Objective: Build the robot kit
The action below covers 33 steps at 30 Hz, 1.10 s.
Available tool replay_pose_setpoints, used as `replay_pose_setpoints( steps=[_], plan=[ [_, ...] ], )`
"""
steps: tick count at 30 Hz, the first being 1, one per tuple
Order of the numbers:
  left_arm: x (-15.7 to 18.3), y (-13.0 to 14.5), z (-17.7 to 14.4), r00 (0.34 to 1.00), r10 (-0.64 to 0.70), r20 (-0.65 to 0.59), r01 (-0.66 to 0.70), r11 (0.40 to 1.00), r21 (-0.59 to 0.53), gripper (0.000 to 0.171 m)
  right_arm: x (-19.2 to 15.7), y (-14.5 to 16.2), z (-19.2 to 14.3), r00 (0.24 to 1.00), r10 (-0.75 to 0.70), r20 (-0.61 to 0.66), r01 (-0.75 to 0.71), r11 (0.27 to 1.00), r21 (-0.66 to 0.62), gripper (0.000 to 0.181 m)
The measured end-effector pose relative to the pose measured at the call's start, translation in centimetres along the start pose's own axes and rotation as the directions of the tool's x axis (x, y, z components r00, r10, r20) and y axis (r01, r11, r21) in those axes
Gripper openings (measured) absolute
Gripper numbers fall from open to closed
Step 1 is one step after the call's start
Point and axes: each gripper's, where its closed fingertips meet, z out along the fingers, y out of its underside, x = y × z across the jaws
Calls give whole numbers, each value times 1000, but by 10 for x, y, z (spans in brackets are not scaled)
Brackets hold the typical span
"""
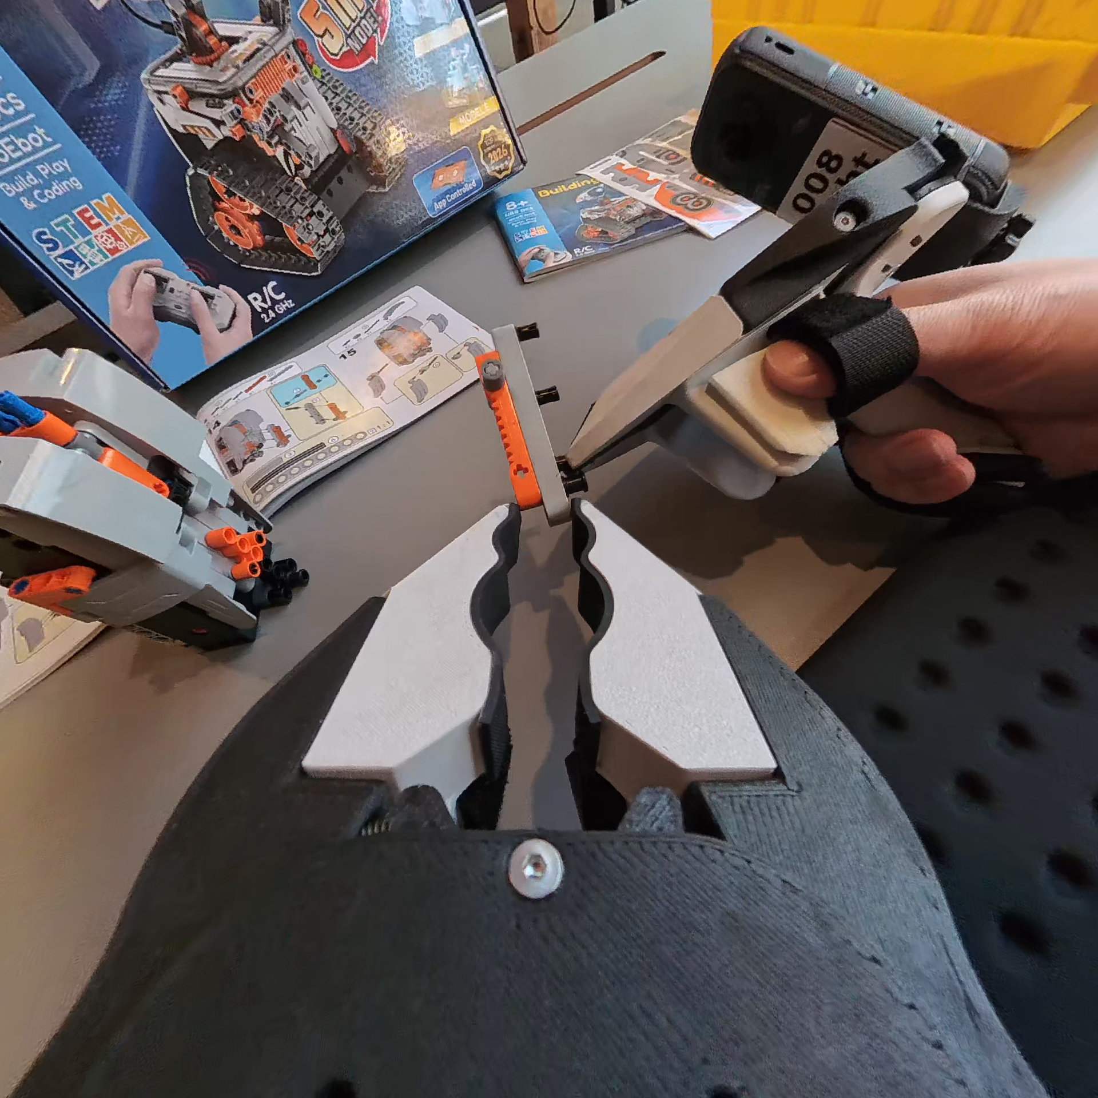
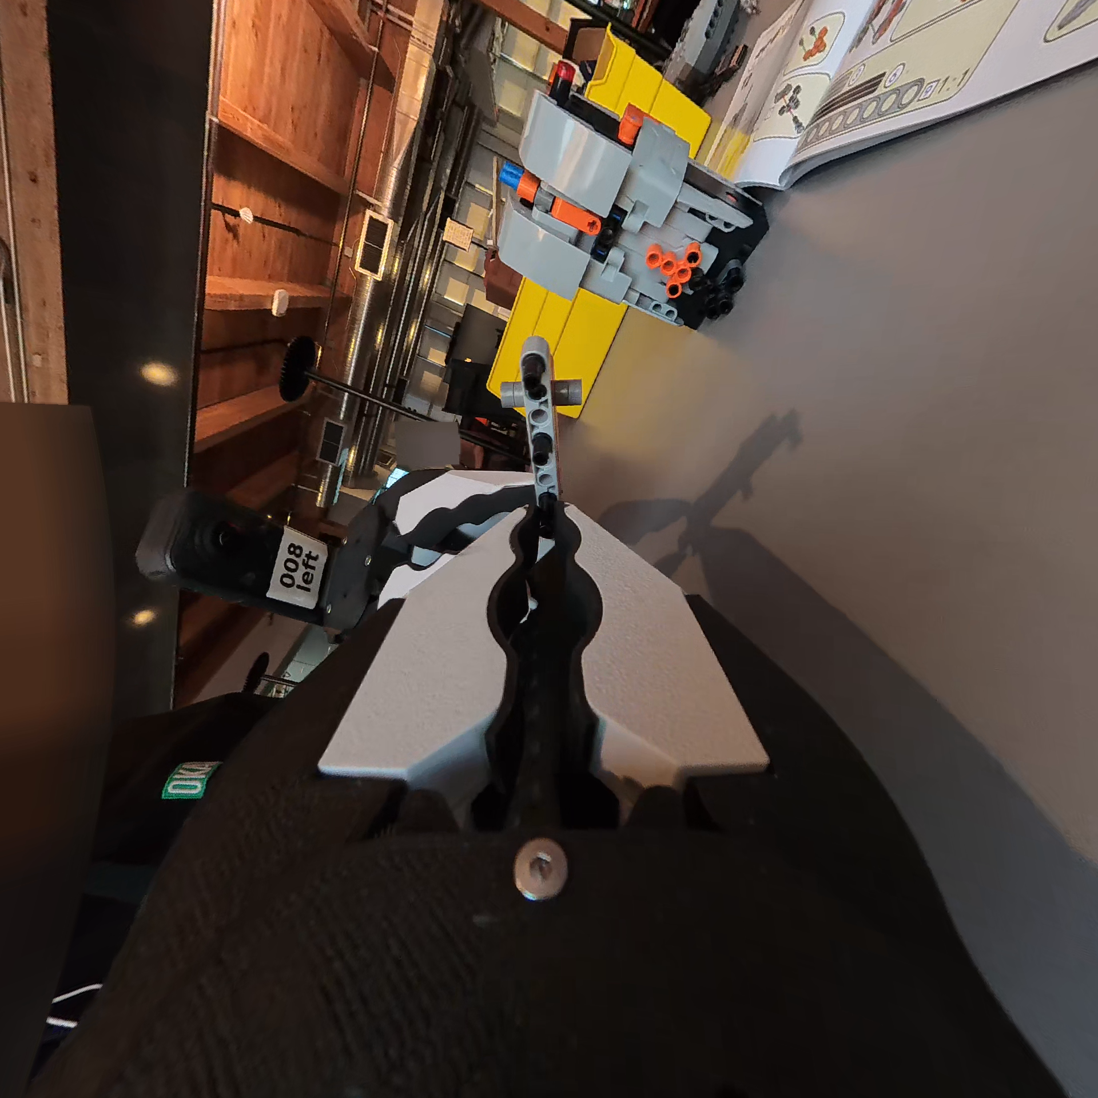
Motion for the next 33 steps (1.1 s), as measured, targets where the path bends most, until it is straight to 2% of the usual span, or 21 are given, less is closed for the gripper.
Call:
replay_pose_setpoints(
  steps=[5, 7, 10, 13, 15, 17, 18, 20, 22, 23, 24, 25, 27, 29, 30, 33],
  plan=[
    [-2, -3, -1, 998, -55, -19, 56, 998, 18, 15, -6, 0, 2, 999, -9, 39, 9, 1000, 8, 4],
    [-3, -3, -2, 994, -97, -47, 98, 995, 22, 15, -6, 1, 3, 998, -56, 14, 56, 998, 2, 5],
    [-2, -3, -3, 982, -157, -108, 160, 987, 18, 15, -5, 2, 3, 986, -162, -33, 162, 987, -16, 7],
    [0, 0, -5, 961, -215, -176, 216, 976, -12, 15, 6, 1, -6, 917, -355, -179, 347, 935, -76, 11],
    [1, 5, -6, 931, -276, -238, 271, 961, -54, 14, 11, -3, -15, 800, -537, -268, 515, 844, -151, 21],
    [8, 11, -9, 865, -370, -339, 344, 929, -135, 12, 6, -2, -17, 635, -726, -264, 689, 687, -232, 29],
    [12, 13, -11, 820, -419, -391, 382, 908, -172, 6, 3, 1, -17, 536, -809, -243, 761, 587, -277, 34],
    [17, 15, -14, 727, -503, -467, 445, 864, -238, 6, -2, 15, -11, 310, -940, -140, 866, 340, -368, 36],
    [18, 16, -16, 665, -552, -504, 477, 832, -283, 6, 8, 33, -6, 93, -995, -23, 874, 93, -477, 36],
    [18, 17, -15, 653, -563, -507, 483, 825, -294, 6, 15, 37, -5, 3, -1000, 7, 852, -1, -523, 33],
    [18, 19, -15, 647, -569, -507, 483, 821, -305, 6, 19, 37, -3, -68, -998, 14, 836, -65, -545, 30],
    [19, 20, -14, 643, -574, -508, 478, 818, -319, 6, 19, 37, -1, -107, -994, 16, 831, -98, -548, 26],
    [21, 23, -12, 640, -578, -507, 468, 816, -340, 6, 18, 40, 4, -139, -990, 25, 825, -130, -550, 23],
    [23, 26, -10, 645, -577, -501, 450, 817, -361, 6, 21, 38, 4, -199, -980, 26, 792, -177, -584, 7],
    [23, 27, -8, 651, -574, -497, 444, 819, -364, 6, 23, 37, 3, -216, -976, 28, 779, -189, -598, 7],
    [22, 25, -7, 644, -578, -501, 450, 816, -364, 6, 24, 36, 3, -209, -978, 3, 777, -167, -607, 6]
  ],
)
